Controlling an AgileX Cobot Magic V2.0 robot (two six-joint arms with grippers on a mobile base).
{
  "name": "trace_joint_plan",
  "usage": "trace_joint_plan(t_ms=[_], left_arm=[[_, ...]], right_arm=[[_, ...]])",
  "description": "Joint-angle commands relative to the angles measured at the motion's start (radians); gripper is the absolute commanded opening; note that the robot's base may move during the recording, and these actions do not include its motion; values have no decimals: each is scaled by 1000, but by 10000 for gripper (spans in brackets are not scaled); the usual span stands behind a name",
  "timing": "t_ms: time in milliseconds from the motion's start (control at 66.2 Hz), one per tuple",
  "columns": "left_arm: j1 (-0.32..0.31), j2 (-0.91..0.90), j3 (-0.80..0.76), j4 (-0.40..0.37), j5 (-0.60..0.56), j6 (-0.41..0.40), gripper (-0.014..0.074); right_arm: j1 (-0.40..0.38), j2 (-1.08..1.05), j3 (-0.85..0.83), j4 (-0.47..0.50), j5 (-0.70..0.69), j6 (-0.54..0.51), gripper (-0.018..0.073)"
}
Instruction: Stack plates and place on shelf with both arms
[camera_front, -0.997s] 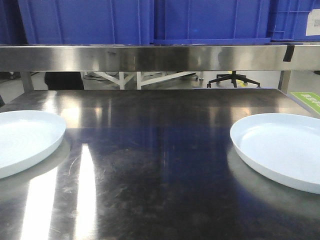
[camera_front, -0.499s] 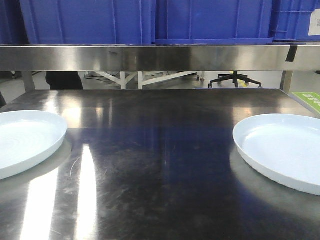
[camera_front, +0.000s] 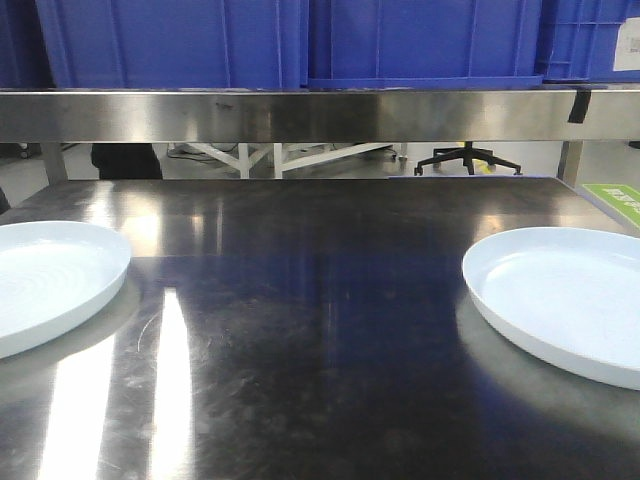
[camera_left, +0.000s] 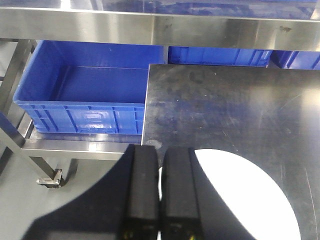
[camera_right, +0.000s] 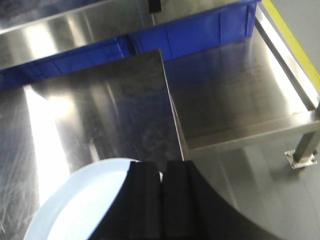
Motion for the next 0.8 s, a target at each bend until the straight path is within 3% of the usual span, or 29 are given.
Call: trace_joint_plan(t_ms=[0, 151, 332, 408, 484, 544, 650, 786], left_arm=[[-2, -8, -40, 2, -66, -2, 97], [-2, -8, -40, 2, -64, -2, 97], [-2, -8, -40, 2, -60, -2, 97], [-2, -4, -40, 2, -60, -2, 97], [-2, 0, -40, 2, -55, -2, 102], [-2, 8, -40, 0, -44, -2, 115], [-2, 38, -40, -3, -30, -2, 237], [-2, 94, -40, -7, -2, -4, 478]], right_arm=[[0, -4, -41, 2, -126, 2, 55], [0, 0, -41, 2, -162, 2, 55], [0, 0, -41, 1, -46, 2, 88], [0, 9, -41, -12, 19, -9, 224], [0, 28, -41, -28, 79, -27, 458], [0, 41, -41, -37, 117, -27, 568], [0, 60, -41, -38, 141, -27, 569], [0, 77, -41, -38, 141, -27, 558]])
